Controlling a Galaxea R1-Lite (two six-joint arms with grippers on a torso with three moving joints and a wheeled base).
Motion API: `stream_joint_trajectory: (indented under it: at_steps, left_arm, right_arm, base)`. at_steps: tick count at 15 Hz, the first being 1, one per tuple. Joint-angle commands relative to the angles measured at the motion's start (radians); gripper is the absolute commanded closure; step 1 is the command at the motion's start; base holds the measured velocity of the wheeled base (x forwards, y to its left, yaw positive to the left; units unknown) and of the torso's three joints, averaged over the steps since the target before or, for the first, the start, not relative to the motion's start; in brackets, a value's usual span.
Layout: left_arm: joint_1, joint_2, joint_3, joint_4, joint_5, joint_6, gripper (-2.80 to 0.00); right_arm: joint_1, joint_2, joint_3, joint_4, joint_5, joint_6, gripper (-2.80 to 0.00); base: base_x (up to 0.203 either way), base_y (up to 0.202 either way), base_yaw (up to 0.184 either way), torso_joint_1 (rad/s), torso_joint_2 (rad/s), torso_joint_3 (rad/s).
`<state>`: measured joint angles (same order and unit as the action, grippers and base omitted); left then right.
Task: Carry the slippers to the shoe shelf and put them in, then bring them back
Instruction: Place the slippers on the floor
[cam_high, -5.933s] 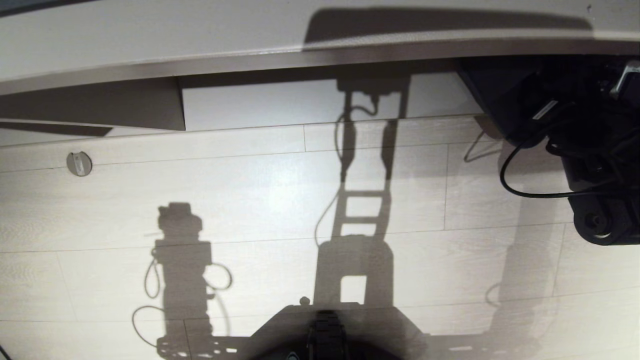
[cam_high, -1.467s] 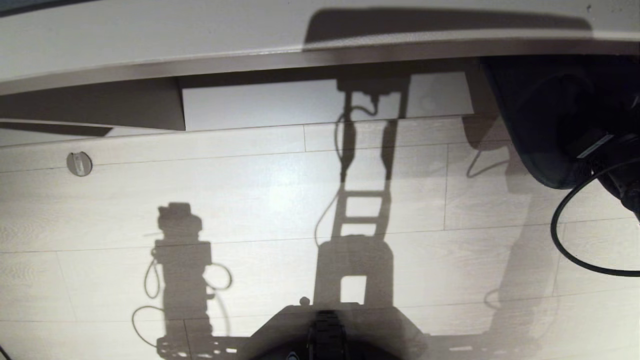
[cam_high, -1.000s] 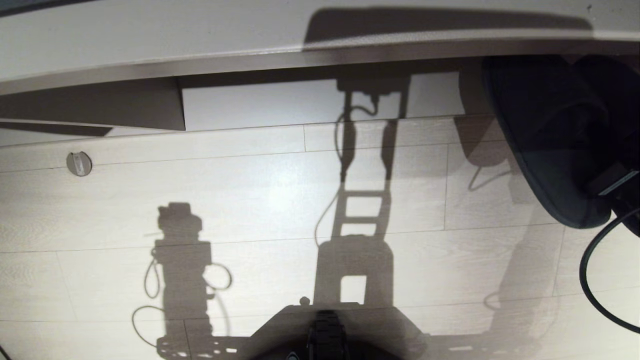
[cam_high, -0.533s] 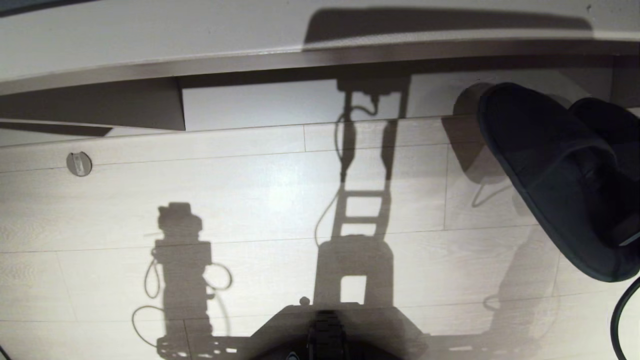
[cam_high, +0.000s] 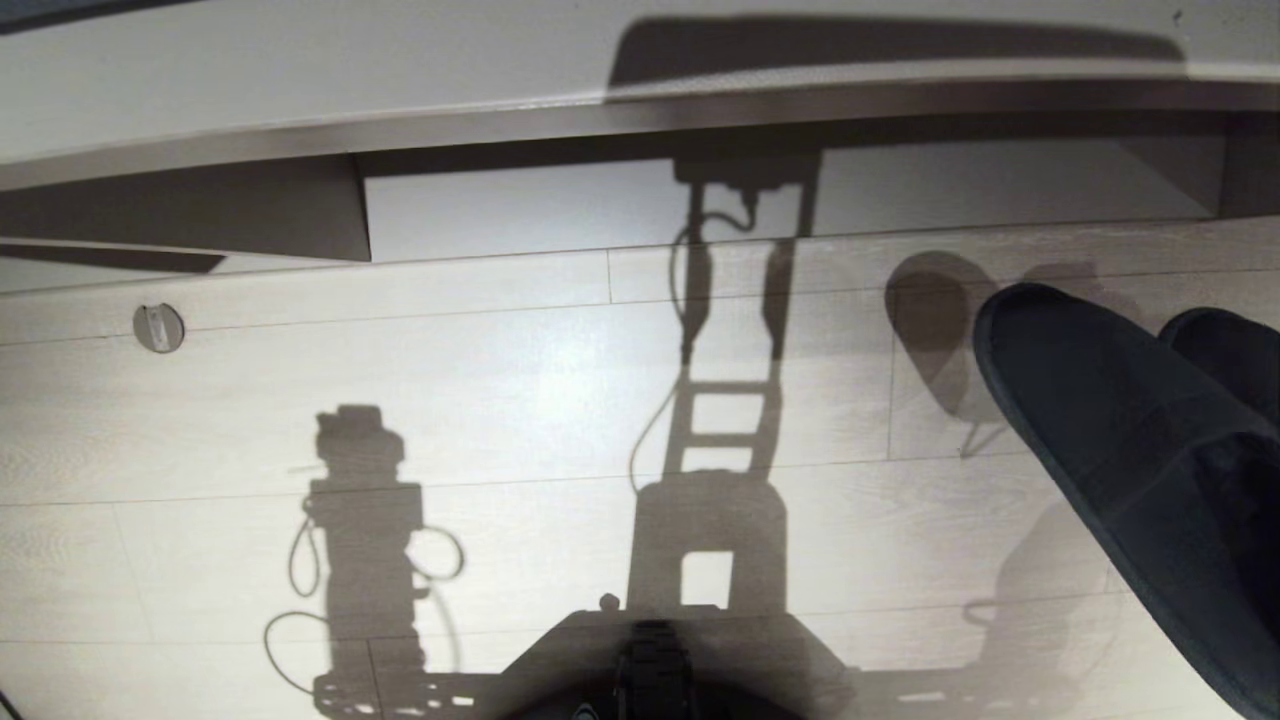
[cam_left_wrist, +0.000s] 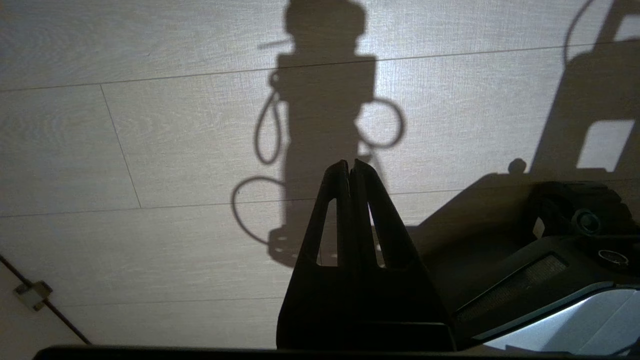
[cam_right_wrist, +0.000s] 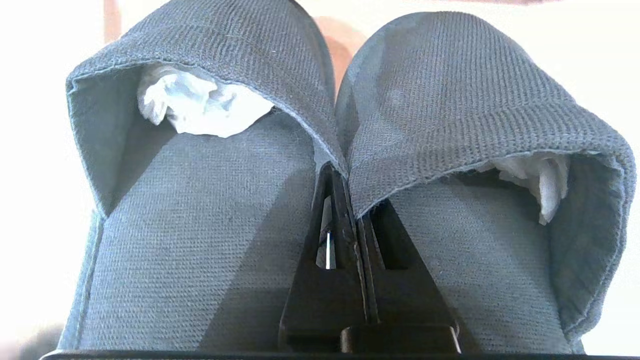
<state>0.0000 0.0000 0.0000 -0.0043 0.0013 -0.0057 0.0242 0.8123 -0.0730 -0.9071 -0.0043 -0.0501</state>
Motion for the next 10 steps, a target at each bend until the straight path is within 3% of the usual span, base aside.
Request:
stream_joint_trajectory:
  at_steps: [1, 10]
  left_arm:
    - [0.000, 0.000, 0.000, 0.000, 0.000, 0.000, 0.00]
    - [0.000, 0.000, 0.000, 0.000, 0.000, 0.000, 0.00]
  right_arm:
    - [-0.002, -0.163, 0.025, 0.067, 0.001, -0.011, 0.00]
    - [-0.026, -0.536, 0.071, 0.605, -0.011, -0.047, 0.00]
  base:
    - [0.000, 0.000, 0.000, 0.000, 0.00, 0.000]
    - [0.000, 0.000, 0.000, 0.000, 0.00, 0.000]
